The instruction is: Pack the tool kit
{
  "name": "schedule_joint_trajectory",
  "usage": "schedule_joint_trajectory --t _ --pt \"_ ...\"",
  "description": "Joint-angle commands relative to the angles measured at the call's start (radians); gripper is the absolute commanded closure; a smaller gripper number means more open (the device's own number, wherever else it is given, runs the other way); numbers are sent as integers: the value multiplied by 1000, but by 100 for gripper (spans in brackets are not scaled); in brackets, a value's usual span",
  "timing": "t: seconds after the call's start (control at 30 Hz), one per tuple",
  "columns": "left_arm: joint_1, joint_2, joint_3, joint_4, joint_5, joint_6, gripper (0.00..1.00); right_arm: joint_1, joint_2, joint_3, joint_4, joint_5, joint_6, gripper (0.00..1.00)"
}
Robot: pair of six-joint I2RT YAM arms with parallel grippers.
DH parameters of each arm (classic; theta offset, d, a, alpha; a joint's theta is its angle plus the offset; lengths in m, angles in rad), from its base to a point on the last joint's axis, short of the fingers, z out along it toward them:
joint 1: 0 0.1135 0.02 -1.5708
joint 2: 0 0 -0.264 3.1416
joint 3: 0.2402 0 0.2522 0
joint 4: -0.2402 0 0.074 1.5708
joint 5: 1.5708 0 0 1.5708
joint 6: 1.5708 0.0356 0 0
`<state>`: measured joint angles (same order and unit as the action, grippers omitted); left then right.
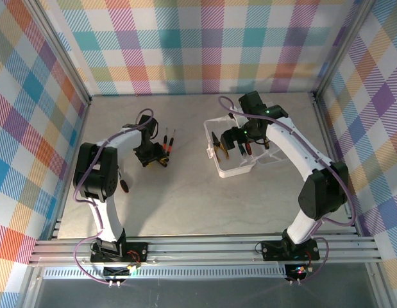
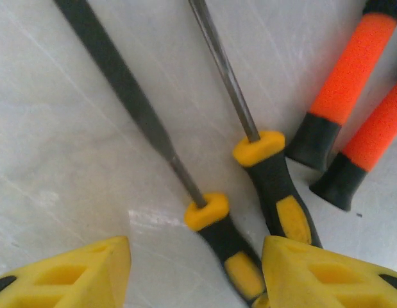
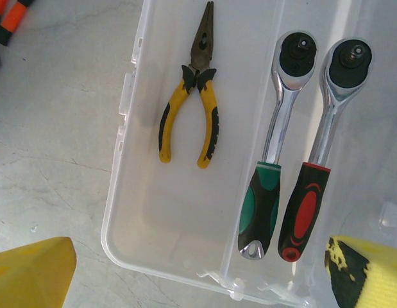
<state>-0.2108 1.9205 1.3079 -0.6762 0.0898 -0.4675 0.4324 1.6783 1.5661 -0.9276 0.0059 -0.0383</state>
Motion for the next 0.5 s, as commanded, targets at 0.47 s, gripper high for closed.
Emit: schedule_joint_trajectory --t 0.47 --pt "6 49 12 1 -33 15 69 0 -63 -23 -37 26 -11 1"
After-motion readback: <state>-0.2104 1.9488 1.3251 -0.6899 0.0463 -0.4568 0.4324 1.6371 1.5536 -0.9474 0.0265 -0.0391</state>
